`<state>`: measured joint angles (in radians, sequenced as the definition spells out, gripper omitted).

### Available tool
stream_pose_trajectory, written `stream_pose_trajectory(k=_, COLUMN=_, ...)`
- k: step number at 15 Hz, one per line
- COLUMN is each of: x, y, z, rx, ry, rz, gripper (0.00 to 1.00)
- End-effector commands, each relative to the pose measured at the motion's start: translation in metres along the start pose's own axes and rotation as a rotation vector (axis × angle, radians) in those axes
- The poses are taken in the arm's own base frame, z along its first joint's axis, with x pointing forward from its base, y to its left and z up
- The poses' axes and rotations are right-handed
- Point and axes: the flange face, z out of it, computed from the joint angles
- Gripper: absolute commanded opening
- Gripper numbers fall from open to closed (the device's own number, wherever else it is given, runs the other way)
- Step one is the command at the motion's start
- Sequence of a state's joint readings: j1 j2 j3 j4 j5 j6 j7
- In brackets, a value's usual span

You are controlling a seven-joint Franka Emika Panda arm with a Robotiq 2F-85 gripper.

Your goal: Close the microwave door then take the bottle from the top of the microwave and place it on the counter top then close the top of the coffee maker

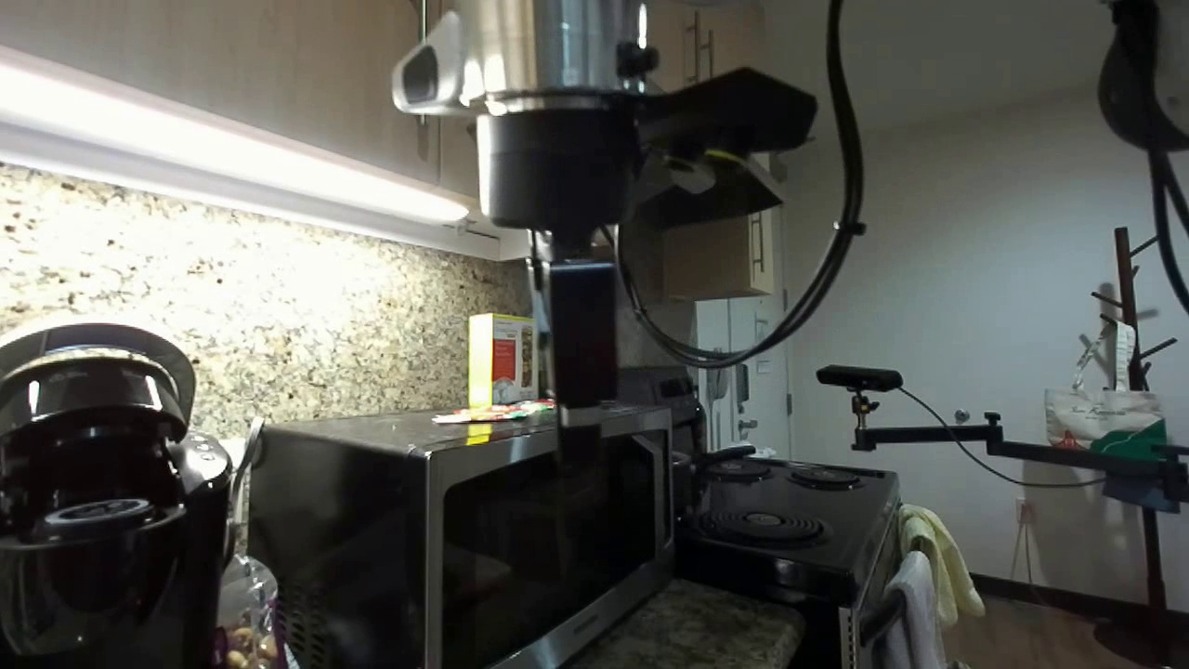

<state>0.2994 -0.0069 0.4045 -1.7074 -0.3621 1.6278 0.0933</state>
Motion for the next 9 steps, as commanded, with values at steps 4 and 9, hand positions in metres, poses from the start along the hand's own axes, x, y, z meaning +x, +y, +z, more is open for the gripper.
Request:
stream_pose_trajectory(k=4, x=0.056, y=-0.021, z=-0.021, rx=-0.109, ry=0.095, rz=0.05, gripper=1.0)
stream_pose_trajectory(k=9, x=0.077, y=-0.028, z=-0.028, rx=-0.112, ry=0.113, rz=0.06, gripper=1.0)
